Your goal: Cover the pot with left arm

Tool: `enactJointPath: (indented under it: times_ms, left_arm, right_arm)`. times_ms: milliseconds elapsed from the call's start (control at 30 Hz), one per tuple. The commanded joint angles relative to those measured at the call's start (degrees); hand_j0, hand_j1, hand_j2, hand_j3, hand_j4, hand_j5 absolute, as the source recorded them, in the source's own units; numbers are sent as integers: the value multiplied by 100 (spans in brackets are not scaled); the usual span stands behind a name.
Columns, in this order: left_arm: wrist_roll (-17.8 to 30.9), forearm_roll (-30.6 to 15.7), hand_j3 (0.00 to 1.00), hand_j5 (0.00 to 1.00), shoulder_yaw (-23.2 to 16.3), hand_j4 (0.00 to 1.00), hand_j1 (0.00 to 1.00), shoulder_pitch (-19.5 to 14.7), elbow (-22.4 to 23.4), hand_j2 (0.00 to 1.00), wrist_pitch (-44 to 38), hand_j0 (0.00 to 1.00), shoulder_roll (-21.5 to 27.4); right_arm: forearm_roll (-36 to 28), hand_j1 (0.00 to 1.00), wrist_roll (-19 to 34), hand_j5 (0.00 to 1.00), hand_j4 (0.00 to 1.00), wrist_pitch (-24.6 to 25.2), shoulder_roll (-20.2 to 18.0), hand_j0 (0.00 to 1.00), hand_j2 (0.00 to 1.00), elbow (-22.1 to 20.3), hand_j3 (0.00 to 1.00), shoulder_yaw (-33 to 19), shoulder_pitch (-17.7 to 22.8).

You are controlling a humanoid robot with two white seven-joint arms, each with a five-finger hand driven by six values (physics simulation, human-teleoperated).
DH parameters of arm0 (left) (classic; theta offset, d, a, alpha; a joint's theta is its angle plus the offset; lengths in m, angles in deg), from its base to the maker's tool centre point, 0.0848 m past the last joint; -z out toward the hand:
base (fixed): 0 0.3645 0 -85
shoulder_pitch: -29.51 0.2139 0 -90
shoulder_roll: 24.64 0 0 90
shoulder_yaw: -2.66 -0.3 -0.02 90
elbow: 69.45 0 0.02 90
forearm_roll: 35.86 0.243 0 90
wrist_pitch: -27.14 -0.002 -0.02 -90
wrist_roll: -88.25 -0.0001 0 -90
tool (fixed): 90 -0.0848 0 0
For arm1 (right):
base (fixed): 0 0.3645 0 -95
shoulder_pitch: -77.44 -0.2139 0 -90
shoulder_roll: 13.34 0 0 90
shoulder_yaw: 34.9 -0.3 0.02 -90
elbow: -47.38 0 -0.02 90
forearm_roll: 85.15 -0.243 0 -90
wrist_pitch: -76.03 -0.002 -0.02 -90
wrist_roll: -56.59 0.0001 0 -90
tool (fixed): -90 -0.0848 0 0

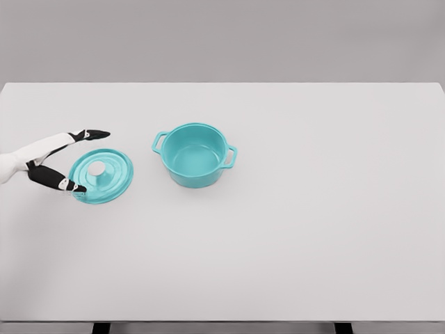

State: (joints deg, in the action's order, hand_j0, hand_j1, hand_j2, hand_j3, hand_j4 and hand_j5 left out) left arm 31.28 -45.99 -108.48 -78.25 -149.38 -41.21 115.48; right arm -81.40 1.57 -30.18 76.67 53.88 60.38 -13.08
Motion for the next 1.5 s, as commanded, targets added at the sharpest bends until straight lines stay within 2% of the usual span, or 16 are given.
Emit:
enactJointPath:
  times_ms: [0,67,100,300,400,500,833,900,1133,1300,1467]
  left_arm:
    - [1,54,90,90,-13,90,90,-9,21,90,-11,90,-2]
    - [1,124,90,90,-65,90,90,-237,240,90,-11,90,-186]
    - [10,318,90,90,-153,90,90,-308,311,90,-20,90,-257]
    - [1,301,90,90,-188,90,90,-316,407,90,-134,90,-274]
    - [1,292,90,90,-215,90,90,-316,399,90,-451,90,-274]
    - [19,81,87,87,-215,87,87,-299,337,87,-451,87,-266]
    - [45,-16,87,87,-276,87,87,-255,197,87,-442,87,-257]
    - [19,-174,86,86,-443,86,86,-299,241,86,-451,86,-266]
    - [10,-174,83,83,-452,83,83,-299,293,83,-451,83,-231]
    - [10,-183,82,82,-443,82,82,-316,548,82,-451,82,-266]
    - [1,-174,81,81,-443,81,81,-316,531,81,-442,81,-274]
  right_arm:
    - [12,100,3,100,100,-6,0,100,100,0,100,-1,0]
    - [3,100,3,100,100,-6,0,100,100,0,100,-1,0]
    - [12,100,3,100,100,-6,0,100,100,0,100,-1,0]
    - [3,100,3,100,100,-6,0,100,100,0,100,-1,0]
    - [3,100,3,100,100,-14,0,100,100,0,100,-1,0]
    - [3,100,3,100,100,-6,0,100,100,0,100,-1,0]
    - [3,100,3,100,100,-6,0,100,100,0,100,-1,0]
    - [3,100,3,100,100,-6,0,100,100,0,100,-1,0]
    - [12,100,3,100,100,-6,0,100,100,0,100,-1,0]
    - [3,100,3,100,100,-6,0,100,100,0,100,-1,0]
    - [3,100,3,100,100,-6,0,100,100,0,100,-1,0]
